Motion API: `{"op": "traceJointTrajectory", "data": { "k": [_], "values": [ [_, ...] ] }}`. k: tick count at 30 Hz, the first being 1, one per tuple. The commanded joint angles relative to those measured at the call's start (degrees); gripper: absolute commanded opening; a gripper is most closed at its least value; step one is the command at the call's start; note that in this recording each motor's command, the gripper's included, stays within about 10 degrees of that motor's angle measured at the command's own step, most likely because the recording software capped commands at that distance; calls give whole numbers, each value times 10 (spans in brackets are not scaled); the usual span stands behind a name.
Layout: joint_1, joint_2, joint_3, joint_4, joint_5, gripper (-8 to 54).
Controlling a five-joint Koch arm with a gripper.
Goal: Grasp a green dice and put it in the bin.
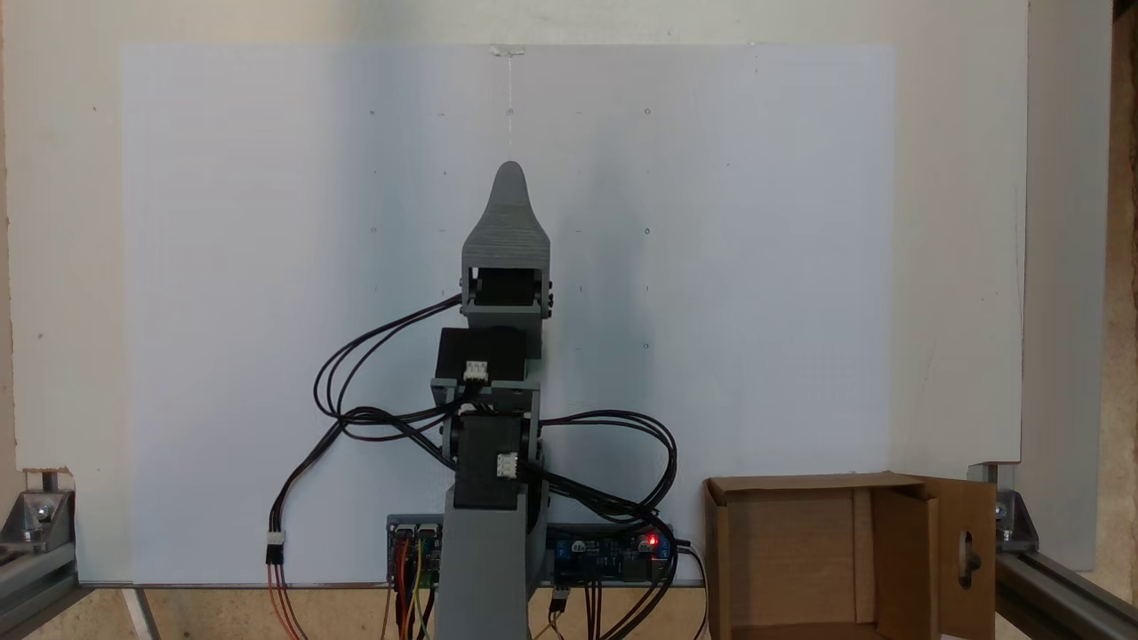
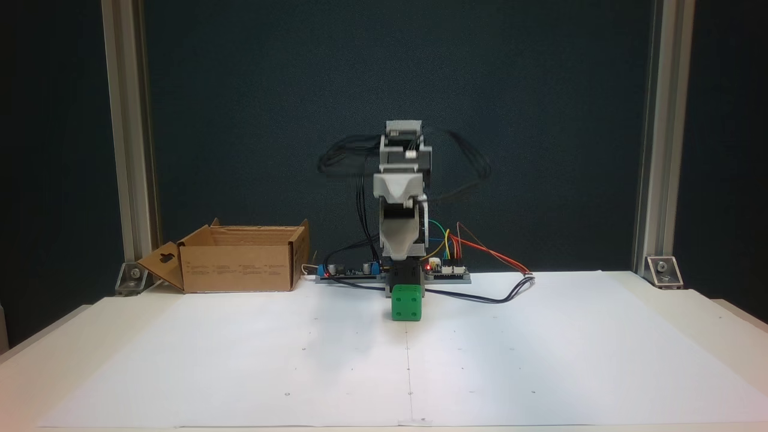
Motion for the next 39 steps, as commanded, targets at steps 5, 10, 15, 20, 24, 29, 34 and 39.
{"op": "traceJointTrajectory", "data": {
  "k": [5, 10, 15, 20, 24, 29, 34, 39],
  "values": [
    [-2, 61, -141, 238, 18, 430],
    [4, 61, -192, 399, 20, 430],
    [12, 59, -229, 532, 20, 429],
    [18, 58, -265, 607, 19, 429],
    [19, 58, -282, 611, 19, 429],
    [20, 58, -310, 638, 19, 430],
    [15, 54, -292, 675, 19, 433],
    [12, 56, -250, 686, 18, 436]
  ]
}}
